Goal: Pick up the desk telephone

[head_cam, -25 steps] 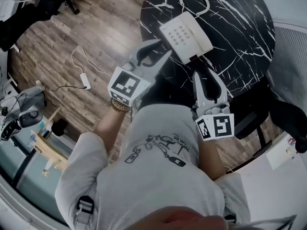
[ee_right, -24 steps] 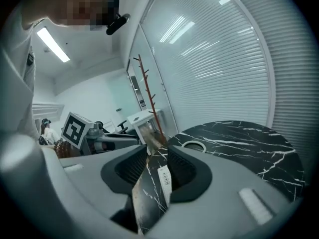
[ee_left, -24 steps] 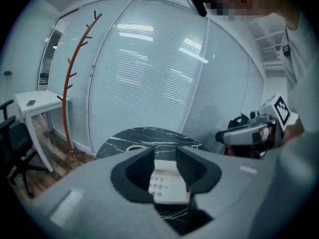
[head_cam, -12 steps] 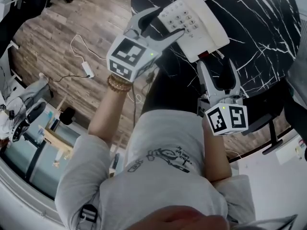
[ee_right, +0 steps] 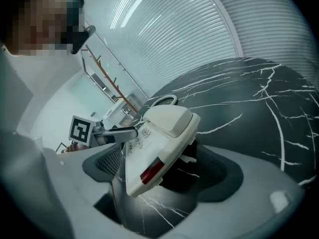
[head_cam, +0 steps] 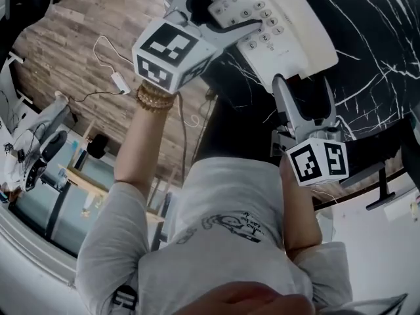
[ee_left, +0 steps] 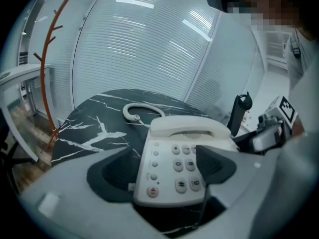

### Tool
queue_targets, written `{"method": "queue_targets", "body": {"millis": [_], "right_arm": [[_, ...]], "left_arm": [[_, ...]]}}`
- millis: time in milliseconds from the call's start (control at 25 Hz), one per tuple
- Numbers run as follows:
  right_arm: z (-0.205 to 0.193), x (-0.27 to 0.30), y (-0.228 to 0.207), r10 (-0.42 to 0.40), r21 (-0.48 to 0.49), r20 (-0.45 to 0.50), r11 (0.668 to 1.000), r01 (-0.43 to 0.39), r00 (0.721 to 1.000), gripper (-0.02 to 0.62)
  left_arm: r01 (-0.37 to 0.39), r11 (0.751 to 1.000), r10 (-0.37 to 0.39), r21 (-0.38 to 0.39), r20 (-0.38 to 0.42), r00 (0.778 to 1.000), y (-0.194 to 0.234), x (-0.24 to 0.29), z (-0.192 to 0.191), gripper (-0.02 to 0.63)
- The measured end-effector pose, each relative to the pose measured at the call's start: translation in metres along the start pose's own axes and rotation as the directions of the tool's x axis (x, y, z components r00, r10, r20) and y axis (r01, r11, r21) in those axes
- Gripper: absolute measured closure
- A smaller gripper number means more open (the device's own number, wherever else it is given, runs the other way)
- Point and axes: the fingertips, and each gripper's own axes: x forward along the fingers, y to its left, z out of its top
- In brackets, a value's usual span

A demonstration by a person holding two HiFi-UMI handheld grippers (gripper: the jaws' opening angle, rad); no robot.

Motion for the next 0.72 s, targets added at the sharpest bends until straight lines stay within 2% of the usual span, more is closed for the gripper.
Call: {"method": "queue_targets", "body": {"millis": [280, 480, 600, 720], "right_arm": [[-0.008, 0.023, -0.010, 0.021, 0.015, -0.002, 1.000, -0.021, 1.000, 0.128], [-0.015, 0.035, -0.017, 0.021, -0.009, -0.024, 1.000, -0.021, 1.000, 0.123], [-0.019, 0.041, -0.012, 0.051, -0.055, -0.054, 0.997, -0.054, 0.997, 0.190], [-0.022, 0.041, -0.012, 0.068, -0.083, -0.072, 0.994, -0.074, 0.995, 0.178]], "left_arm": [[0.055, 0.998, -0.056, -0.044, -0.018, 0.998, 0.000, 0.024, -0.006, 0.198], [0.089, 0.994, -0.092, -0.060, -0.039, 0.995, 0.001, 0.026, -0.007, 0.199], [0.098, 0.994, -0.100, -0.052, -0.039, 0.994, -0.002, 0.027, -0.007, 0.219], [0.096, 0.993, -0.099, -0.065, -0.035, 0.994, -0.006, 0.026, -0.009, 0.241]]}}
